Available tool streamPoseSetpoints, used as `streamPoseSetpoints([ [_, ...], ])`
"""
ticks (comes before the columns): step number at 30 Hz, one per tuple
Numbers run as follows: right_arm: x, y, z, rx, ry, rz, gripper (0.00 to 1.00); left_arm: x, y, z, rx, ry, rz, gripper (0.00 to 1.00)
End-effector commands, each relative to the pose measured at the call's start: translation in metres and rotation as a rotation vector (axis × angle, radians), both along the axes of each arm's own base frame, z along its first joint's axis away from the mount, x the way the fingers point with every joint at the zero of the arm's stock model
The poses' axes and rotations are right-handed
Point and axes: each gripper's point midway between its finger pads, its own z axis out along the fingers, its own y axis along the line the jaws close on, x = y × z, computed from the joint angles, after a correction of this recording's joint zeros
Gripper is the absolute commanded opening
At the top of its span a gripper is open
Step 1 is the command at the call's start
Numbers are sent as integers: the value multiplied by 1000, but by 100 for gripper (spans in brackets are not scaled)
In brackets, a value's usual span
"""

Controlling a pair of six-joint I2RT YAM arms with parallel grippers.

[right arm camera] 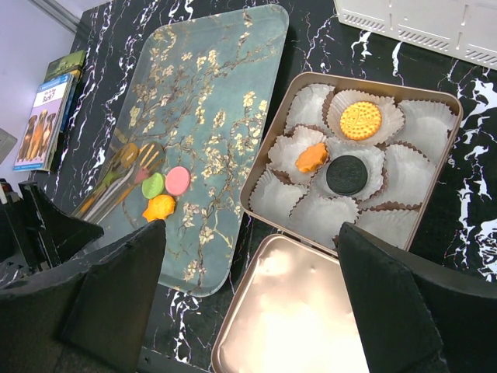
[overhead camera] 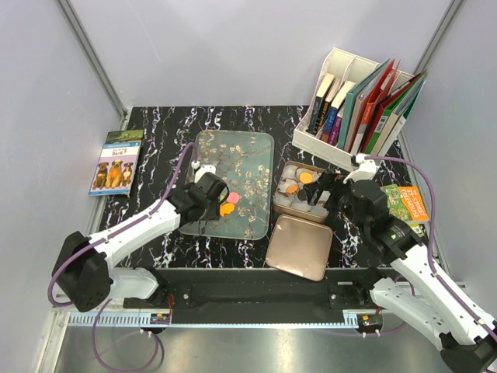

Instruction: Pack the cookies

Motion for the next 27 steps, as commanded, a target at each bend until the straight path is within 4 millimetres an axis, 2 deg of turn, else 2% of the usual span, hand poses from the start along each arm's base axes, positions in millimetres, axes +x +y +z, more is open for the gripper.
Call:
streamPoseSetpoints([
  [1, 1, 2, 8, 14, -30, 7, 100, 13, -10, 7, -37, -37, -10, 43],
  [4, 1, 2, 8, 13, -32, 6, 100, 15, -9, 15, -38, -58, -9, 37],
  [9, 3, 3, 10, 13, -32, 6, 100, 20, -1, 45, -26, -133, -7, 32],
  [10, 3, 3, 11, 13, -32, 7, 100, 25, -1, 60, -32, -167, -1, 32],
  [12, 3, 3, 13, 12, -39, 6, 100, 27, 0, 76, -38, -198, -12, 32],
  [13, 4, 2, 14, 11, -41, 5, 100, 30, -4, 94, -67, -235, -17, 32],
  [15, 4, 1, 16, 7, -49, -1, 100, 32, -12, 113, -95, -272, -47, 32],
  [16, 4, 1, 17, 7, -51, -2, 100, 36, -19, 130, -122, -302, -57, 32],
  [19, 5, -1, 21, 4, -62, -12, 100, 44, -44, 145, -128, -314, -132, 33],
  [20, 5, -2, 22, 4, -65, -12, 100, 45, -51, 146, -122, -312, -157, 33],
  [25, 4, -8, 32, -1, -86, -32, 100, 44, -123, 148, -138, -292, -325, 30],
  [27, 2, -12, 37, -2, -101, -43, 100, 44, -145, 149, -159, -291, -377, 30],
])
